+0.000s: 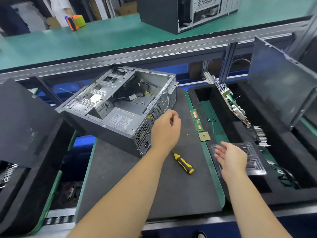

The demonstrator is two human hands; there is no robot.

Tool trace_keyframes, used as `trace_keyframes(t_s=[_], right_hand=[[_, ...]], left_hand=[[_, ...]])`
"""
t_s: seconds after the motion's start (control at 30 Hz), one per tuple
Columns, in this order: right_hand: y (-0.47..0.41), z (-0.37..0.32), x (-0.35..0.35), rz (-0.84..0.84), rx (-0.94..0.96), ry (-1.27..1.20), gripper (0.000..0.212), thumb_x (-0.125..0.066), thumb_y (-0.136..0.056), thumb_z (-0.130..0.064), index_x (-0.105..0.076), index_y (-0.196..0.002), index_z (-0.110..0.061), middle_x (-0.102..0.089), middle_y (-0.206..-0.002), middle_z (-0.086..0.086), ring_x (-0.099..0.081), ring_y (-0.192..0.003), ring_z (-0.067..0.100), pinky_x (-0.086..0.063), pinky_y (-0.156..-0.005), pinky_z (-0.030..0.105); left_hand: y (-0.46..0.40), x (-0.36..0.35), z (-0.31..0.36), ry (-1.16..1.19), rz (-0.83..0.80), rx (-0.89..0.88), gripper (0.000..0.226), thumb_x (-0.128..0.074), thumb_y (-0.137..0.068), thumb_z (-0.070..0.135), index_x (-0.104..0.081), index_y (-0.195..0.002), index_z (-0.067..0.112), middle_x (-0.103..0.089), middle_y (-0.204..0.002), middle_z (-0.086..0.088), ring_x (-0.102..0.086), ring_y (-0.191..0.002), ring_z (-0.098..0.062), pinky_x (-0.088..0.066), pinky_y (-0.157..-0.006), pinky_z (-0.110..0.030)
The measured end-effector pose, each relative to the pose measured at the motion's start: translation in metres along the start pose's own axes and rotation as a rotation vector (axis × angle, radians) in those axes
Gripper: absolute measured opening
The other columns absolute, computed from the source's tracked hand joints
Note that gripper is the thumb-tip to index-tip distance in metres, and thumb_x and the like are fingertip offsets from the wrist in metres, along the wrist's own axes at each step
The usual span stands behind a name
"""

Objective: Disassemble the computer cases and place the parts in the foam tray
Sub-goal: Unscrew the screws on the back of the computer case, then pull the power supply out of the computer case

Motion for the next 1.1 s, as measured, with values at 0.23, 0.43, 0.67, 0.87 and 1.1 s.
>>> trace_keyframes(t_s=[0.23, 0.43, 0.67, 0.87, 1.1], right_hand=[[0.048, 0.041, -0.083, -0.427, 0.541, 1.163, 0.039, -0.070, -0.088, -0.031, -0.061, -0.125, -0.023, -0.058, -0.119, 0.004, -0.056, -0.110, 0.027, -0.047, -0.091, 0.035], [0.059, 0.061, -0.086, -0.386, 0.646, 1.423, 0.037, -0.051, -0.093, -0.013, -0.052, -0.128, -0.026, -0.051, -0.117, 0.005, -0.052, -0.109, 0.031, -0.047, -0.087, 0.040], [0.042, 0.039, -0.061, -0.247, 0.592, 1.312, 0.034, -0.053, -0.093, -0.006, -0.058, -0.124, -0.020, -0.054, -0.112, 0.007, -0.055, -0.105, 0.031, -0.047, -0.086, 0.038], [0.044, 0.027, -0.062, -0.168, 0.590, 1.347, 0.034, -0.055, -0.097, -0.020, -0.057, -0.130, -0.025, -0.048, -0.127, 0.008, -0.046, -0.117, 0.032, -0.044, -0.096, 0.042], [0.146, -0.058, -0.159, -0.512, 1.418, 0.950, 0.039, -0.059, -0.074, -0.002, -0.072, -0.110, -0.007, -0.062, -0.113, 0.013, -0.056, -0.112, 0.036, -0.042, -0.100, 0.051]], left_hand=[[-0.073, 0.085, -0.038, -0.342, 0.005, 0.075, 0.027, -0.045, -0.099, 0.027, -0.065, -0.116, 0.021, -0.069, -0.111, -0.001, -0.059, -0.106, -0.028, -0.050, -0.091, -0.045], [-0.070, 0.105, -0.104, -0.797, -0.163, 0.255, 0.053, -0.030, -0.102, 0.045, -0.041, -0.152, 0.030, -0.029, -0.165, -0.007, -0.020, -0.151, -0.036, -0.016, -0.120, -0.053], [-0.068, 0.108, -0.094, -0.876, -0.144, 0.304, 0.051, -0.030, -0.098, 0.048, -0.055, -0.135, 0.025, -0.043, -0.147, -0.017, -0.042, -0.130, -0.043, -0.028, -0.108, -0.050], [-0.046, 0.100, -0.087, -0.841, -0.109, 0.341, 0.049, -0.033, -0.094, 0.053, -0.061, -0.127, 0.030, -0.046, -0.137, -0.016, -0.043, -0.124, -0.041, -0.029, -0.104, -0.050], [-0.053, 0.112, -0.088, -0.803, -0.117, 0.243, 0.042, -0.036, -0.095, 0.047, -0.069, -0.115, 0.029, -0.047, -0.115, -0.010, -0.053, -0.111, -0.035, -0.041, -0.097, -0.046]])
Point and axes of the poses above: each hand's wrist, its own y-axis away from the middle knuckle, its own x-axis out of the back of the hand, z = x × y, the point moved 7 cm from there along -y, towards the middle knuckle
